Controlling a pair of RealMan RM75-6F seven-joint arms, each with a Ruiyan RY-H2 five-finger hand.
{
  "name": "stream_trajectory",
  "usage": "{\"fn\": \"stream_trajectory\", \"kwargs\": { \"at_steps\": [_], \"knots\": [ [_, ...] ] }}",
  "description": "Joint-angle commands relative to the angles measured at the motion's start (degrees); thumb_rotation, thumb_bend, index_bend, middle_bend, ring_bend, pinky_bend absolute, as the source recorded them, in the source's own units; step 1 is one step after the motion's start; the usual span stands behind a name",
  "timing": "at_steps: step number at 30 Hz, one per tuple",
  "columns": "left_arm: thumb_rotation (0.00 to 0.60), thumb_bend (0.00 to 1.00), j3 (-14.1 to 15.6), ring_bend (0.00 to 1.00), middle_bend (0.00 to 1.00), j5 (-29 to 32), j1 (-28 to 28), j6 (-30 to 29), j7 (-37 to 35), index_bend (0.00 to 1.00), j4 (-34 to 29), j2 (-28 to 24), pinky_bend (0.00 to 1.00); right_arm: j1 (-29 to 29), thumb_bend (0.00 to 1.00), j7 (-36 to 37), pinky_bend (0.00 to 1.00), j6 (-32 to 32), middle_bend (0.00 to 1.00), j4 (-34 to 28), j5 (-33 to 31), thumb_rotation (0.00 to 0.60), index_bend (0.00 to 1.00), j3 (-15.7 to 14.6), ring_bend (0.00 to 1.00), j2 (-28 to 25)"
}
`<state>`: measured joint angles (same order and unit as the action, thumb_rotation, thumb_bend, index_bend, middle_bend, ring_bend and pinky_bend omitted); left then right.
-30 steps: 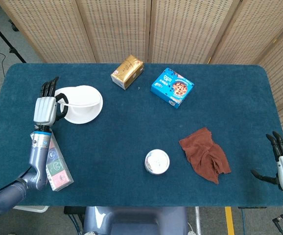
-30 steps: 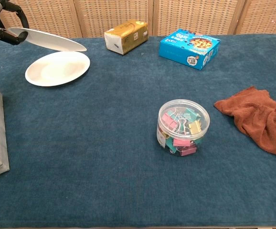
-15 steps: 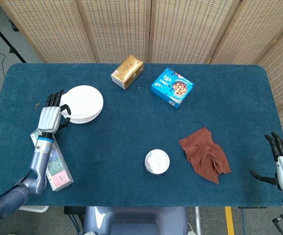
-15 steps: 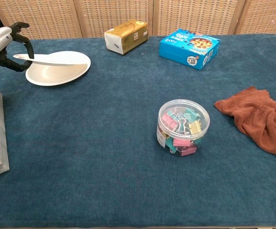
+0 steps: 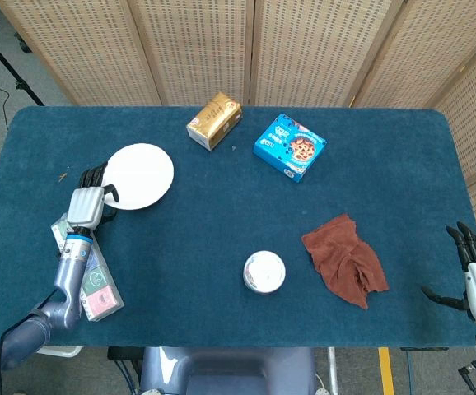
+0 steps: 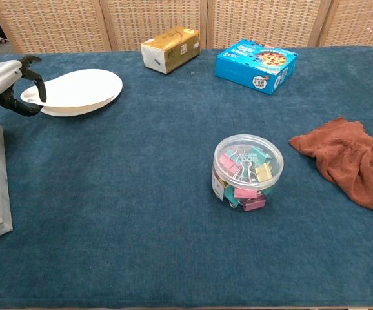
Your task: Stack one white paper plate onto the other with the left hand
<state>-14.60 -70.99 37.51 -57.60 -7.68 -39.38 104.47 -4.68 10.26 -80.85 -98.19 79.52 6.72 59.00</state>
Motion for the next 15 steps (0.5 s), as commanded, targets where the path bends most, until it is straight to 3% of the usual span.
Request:
{"fn": "stream_trajectory", "kwargs": {
  "at_steps": [1, 6, 9, 11, 15],
  "knots": [
    [0.6, 0.44, -0.9, 0.0, 0.0, 0.9, 0.9, 0.8, 0.5, 0.61, 1.2, 1.0, 0.0, -0.1, 0.0, -0.2, 0.0, 0.2, 0.0, 0.1, -0.1, 0.6, 0.0, 0.0, 0.0, 0.1],
    [0.6, 0.43, -2.0, 0.0, 0.0, 2.4, 2.0, 2.6, 1.6, 0.57, 3.1, 2.2, 0.0, -0.2, 0.0, -0.3, 0.0, 0.4, 0.0, 0.3, -0.5, 0.6, 0.0, 0.1, 0.0, 0.2],
    [0.6, 0.41, -2.3, 0.0, 0.0, 2.8, 2.2, 3.0, 1.6, 0.47, 3.4, 2.3, 0.0, -0.2, 0.0, -0.3, 0.0, 0.5, 0.0, 0.3, -0.6, 0.6, 0.0, 0.1, 0.0, 0.2],
    [0.6, 0.38, -2.2, 0.0, 0.0, 2.8, 2.3, 3.4, 1.5, 0.35, 3.4, 2.3, 0.0, -0.3, 0.0, -0.3, 0.0, 0.6, 0.0, 0.4, -0.7, 0.6, 0.0, 0.1, 0.0, 0.3],
    [0.6, 0.36, -2.2, 0.0, 0.0, 2.9, 2.3, 4.2, 1.1, 0.24, 2.7, 1.8, 0.0, -0.3, 0.0, -0.3, 0.0, 0.6, 0.0, 0.4, -0.7, 0.6, 0.0, 0.1, 0.0, 0.3]
  ]
}}
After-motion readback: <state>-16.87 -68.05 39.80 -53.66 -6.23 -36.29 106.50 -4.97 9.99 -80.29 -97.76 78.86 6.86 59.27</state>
